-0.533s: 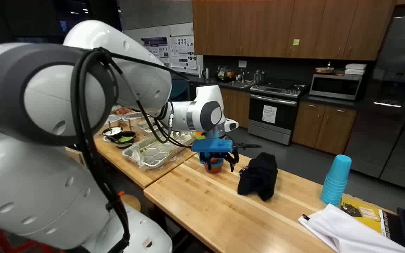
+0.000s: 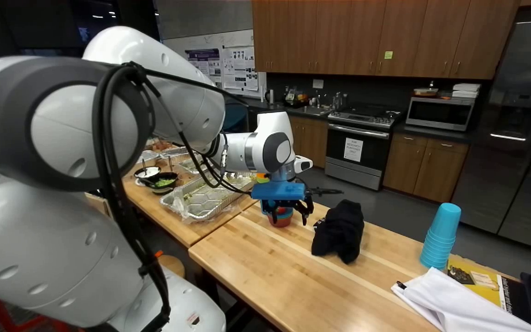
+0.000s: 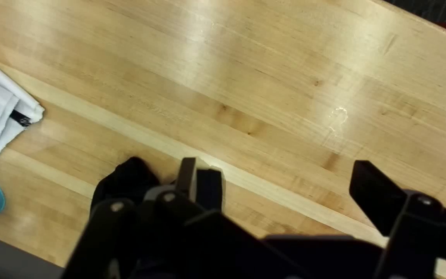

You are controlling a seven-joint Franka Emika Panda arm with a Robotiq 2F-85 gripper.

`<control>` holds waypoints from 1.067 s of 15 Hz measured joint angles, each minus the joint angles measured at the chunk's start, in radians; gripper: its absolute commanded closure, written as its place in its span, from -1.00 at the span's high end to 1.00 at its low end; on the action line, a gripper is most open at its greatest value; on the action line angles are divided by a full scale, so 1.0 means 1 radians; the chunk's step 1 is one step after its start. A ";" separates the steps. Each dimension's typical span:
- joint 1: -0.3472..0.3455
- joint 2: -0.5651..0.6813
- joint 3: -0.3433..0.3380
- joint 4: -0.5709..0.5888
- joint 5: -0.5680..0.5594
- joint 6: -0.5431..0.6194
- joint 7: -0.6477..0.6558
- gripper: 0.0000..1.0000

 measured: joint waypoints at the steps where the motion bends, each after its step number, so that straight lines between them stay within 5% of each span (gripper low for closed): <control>1: 0.000 0.000 0.000 0.000 0.000 0.000 0.000 1.00; 8: -0.001 0.005 -0.014 0.002 0.033 0.000 0.015 1.00; 16: -0.048 0.078 -0.119 0.116 0.160 -0.004 0.013 1.00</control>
